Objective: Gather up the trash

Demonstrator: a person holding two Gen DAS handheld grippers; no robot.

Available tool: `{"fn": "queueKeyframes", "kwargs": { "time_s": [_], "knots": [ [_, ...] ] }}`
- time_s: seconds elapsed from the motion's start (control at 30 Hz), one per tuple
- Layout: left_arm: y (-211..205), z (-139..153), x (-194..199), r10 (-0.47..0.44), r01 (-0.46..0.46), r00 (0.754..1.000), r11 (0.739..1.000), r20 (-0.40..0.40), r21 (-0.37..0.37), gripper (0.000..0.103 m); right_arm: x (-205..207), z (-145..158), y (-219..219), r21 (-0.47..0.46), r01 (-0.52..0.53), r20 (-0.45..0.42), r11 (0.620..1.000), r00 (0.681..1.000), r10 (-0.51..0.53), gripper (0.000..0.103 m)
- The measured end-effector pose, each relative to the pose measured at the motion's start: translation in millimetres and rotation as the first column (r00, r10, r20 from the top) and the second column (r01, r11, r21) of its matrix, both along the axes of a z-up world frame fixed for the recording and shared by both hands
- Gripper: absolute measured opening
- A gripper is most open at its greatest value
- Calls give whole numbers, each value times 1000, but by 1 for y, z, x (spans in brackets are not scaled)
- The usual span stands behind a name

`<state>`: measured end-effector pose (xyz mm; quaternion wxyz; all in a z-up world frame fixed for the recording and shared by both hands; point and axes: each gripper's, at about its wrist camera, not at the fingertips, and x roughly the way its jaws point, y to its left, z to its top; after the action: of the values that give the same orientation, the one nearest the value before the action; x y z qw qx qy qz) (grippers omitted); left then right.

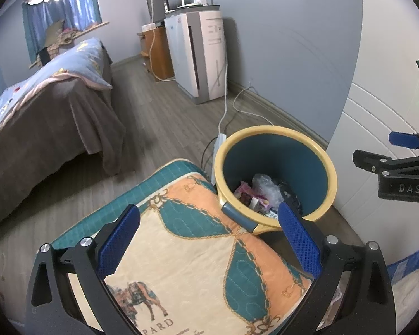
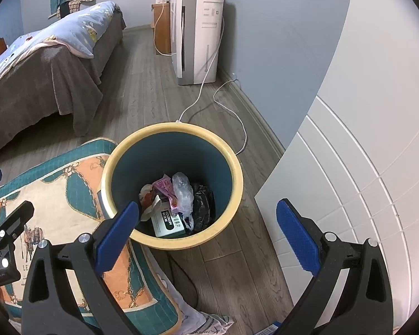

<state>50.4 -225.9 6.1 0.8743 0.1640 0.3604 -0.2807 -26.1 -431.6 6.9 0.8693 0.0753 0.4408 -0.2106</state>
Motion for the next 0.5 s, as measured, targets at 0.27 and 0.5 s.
{"fn": "queueKeyframes", "kwargs": {
  "time_s": [0.27, 0.5],
  "knots": [
    [2, 1, -2, -7, 7, 1000, 1000, 8, 3, 98, -3, -1, -5, 18, 24, 4, 1000, 1000, -24, 97],
    [1, 0, -5, -34, 34, 999, 999, 3, -5, 98, -9, 7, -7, 14, 57, 48, 998, 997, -57, 97]
  ]
}}
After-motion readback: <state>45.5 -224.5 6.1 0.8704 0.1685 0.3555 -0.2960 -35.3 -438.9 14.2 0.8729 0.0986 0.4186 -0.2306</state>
